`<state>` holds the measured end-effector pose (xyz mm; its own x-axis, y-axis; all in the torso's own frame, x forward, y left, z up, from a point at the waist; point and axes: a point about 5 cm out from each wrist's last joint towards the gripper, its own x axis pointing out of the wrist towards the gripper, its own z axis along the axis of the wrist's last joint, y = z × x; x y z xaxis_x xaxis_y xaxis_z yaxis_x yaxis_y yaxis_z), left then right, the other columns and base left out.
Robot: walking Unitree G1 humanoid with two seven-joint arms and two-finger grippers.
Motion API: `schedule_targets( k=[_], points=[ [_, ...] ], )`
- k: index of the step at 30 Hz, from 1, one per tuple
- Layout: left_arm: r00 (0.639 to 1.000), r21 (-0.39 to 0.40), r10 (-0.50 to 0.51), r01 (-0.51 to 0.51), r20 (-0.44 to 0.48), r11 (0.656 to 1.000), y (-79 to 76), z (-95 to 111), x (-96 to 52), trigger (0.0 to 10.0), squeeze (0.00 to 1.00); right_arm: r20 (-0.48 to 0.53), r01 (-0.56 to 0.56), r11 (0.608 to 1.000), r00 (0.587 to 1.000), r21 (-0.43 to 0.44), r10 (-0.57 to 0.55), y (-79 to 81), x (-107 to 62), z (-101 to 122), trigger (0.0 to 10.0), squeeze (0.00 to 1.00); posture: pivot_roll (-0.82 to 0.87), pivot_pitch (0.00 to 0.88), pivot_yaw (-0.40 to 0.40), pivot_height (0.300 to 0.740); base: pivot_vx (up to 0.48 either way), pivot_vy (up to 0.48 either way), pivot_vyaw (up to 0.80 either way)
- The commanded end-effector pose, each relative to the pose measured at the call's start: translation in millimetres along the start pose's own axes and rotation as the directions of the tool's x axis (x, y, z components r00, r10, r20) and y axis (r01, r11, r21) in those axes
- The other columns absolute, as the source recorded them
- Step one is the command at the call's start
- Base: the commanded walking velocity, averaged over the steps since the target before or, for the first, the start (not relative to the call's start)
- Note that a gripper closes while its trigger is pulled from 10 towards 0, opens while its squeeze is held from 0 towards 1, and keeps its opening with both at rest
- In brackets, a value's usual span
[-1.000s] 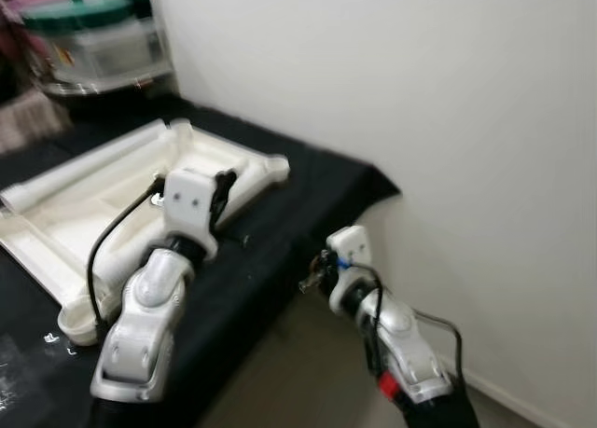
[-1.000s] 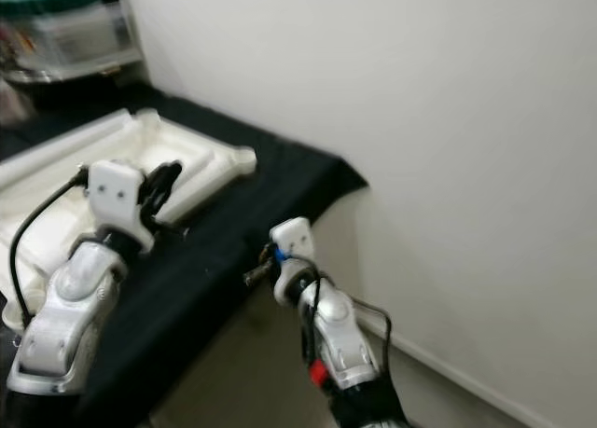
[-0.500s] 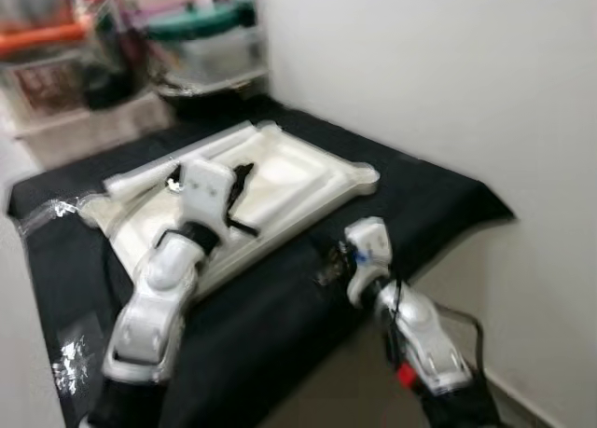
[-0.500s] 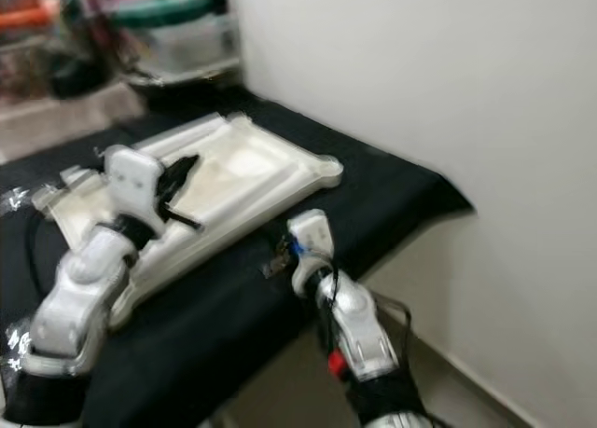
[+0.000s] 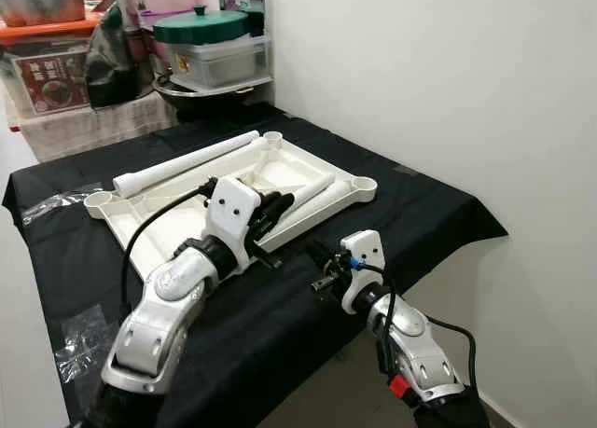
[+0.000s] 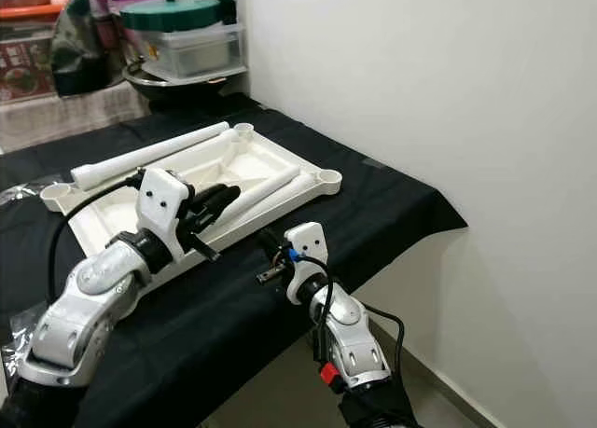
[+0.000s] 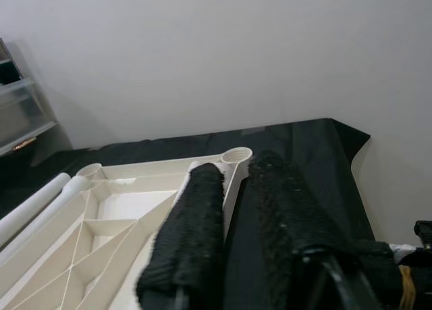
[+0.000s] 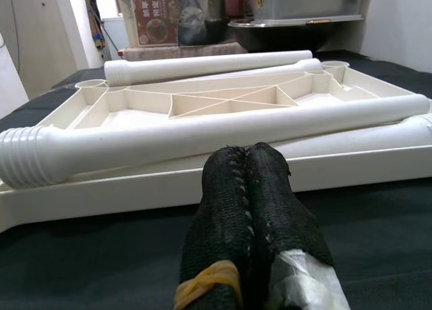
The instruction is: Building children table
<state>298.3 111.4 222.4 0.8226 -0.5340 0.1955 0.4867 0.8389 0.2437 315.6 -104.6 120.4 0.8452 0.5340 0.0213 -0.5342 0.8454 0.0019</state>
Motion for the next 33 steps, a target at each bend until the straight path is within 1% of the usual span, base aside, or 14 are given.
schedule_targets(
  k=[1, 9, 11, 12, 15, 16, 17, 21, 23, 25, 26, 30, 32, 33],
  points=[
    [1.0, 0.015, -0.015, 0.015, -0.016, 1.0, 2.5, -4, 1.4, 10.0, 1.0, -0.009, -0.008, 1.0, 1.0, 0.005, 0.008, 2.3, 3.0, 0, 10.0, 0.0, -0.03, 0.0, -0.008, 0.74, 0.0, 0.0, 0.0],
    [0.997, 0.058, -0.051, 0.053, -0.051, 0.997, 10.7, -3, 6.4, 10.0, 1.0, -0.009, -0.008, 1.0, 1.0, 0.004, 0.008, 2.9, 2.7, 1, 10.0, 0.0, -0.03, 0.0, -0.009, 0.74, 0.0, 0.0, 0.0],
    [0.992, 0.128, -0.065, 0.078, -0.105, 0.989, 22.6, -4, 10.4, 10.0, 1.0, -0.009, -0.01, 1.0, 1.0, 0.003, 0.01, 3.5, 2.3, 1, 10.0, 0.0, -0.03, 0.0, -0.011, 0.74, 0.0, 0.0, 0.0],
    [0.992, 0.128, -0.065, 0.078, -0.105, 0.989, 22.6, -4, 10.4, 10.0, 1.0, -0.009, -0.01, 1.0, 1.0, 0.003, 0.01, 3.5, 2.3, 1, 10.0, 0.0, -0.03, 0.0, -0.011, 0.74, 0.0, 0.0, 0.0],
    [0.972, 0.278, -0.063, 0.126, -0.225, 0.952, 50.3, -5, 21.7, 10.0, 1.0, -0.009, -0.013, 1.0, 1.0, -0.001, 0.013, 4.7, 1.3, 2, 10.0, 0.0, -0.04, 0.007, -0.008, 0.74, 0.0, 0.0, 0.0],
    [0.972, 0.278, -0.063, 0.126, -0.225, 0.952, 50.3, -5, 21.7, 10.0, 1.0, -0.009, -0.013, 1.0, 1.0, -0.001, 0.013, 4.7, 1.3, 2, 10.0, 0.0, -0.04, 0.007, -0.008, 0.74, 0.0, 0.0, 0.0],
    [0.962, 0.328, -0.051, 0.14, -0.267, 0.934, 61.6, -2, 27.9, 10.0, 1.0, -0.01, -0.014, 1.0, 1.0, -0.004, 0.014, 5.2, 0.9, 3, 10.0, 0.0, -0.04, 0.014, -0.005, 0.74, 0.0, 0.0, 0.0],
    [0.944, 0.374, -0.034, 0.162, -0.328, 0.913, 75.3, 4, 35.9, 10.0, 1.0, -0.01, -0.015, 1.0, 1.0, -0.007, 0.015, 6.0, -0.6, 3, 10.0, 0.0, -0.05, 0.027, -0.004, 0.74, 0.0, 0.0, 0.0],
    [0.904, 0.396, -0.054, 0.239, -0.424, 0.887, 82.5, 6, 44.0, 10.0, 1.0, -0.012, -0.016, 1.0, 1.0, -0.012, 0.016, 6.8, -2.5, 4, 10.0, 0.0, -0.05, 0.039, -0.004, 0.74, 0.0, 0.0, 0.0],
    [0.88, 0.399, -0.086, 0.297, -0.467, 0.867, 83.7, 9, 48.5, 10.0, 1.0, -0.014, -0.018, 1.0, 1.0, -0.016, 0.017, 7.3, -3.9, 4, 10.0, 0.0, -0.05, 0.053, -0.006, 0.74, 0.0, 0.0, 0.0],
    [0.861, 0.387, -0.122, 0.343, -0.493, 0.856, 84.8, 14, 54.7, 10.0, 0.0, -0.017, -0.02, 1.0, 1.0, -0.02, 0.02, 7.8, -5.7, 4, 10.0, 0.0, -0.06, 0.067, -0.004, 0.74, 0.0, 0.0, 0.0],
    [0.83, 0.339, -0.182, 0.402, -0.527, 0.851, 86.1, 20, 61.7, 10.0, 0.0, -0.022, -0.024, 0.999, 0.999, -0.023, 0.023, 8.7, -9.0, 4, 10.0, 0.0, -0.06, 0.085, -0.004, 0.74, 0.0, 0.0, 0.0],
    [0.768, 0.208, -0.263, 0.455, -0.584, 0.866, 90.4, 18, 65.6, 10.0, 0.0, -0.028, -0.028, 0.999, 0.999, -0.026, 0.028, 10.0, -12.1, 5, 10.0, 0.0, -0.07, 0.099, -0.001, 0.74, 0.0, 0.0, 0.0],
    [0.724, 0.153, -0.307, 0.493, -0.618, 0.857, 91.8, 16, 64.7, 10.0, 0.0, -0.029, -0.03, 0.999, 0.999, -0.027, 0.029, 10.8, -13.7, 5, 10.0, 0.0, -0.07, 0.117, 0.005, 0.74, 0.0, 0.0, 0.0]
  ],
)
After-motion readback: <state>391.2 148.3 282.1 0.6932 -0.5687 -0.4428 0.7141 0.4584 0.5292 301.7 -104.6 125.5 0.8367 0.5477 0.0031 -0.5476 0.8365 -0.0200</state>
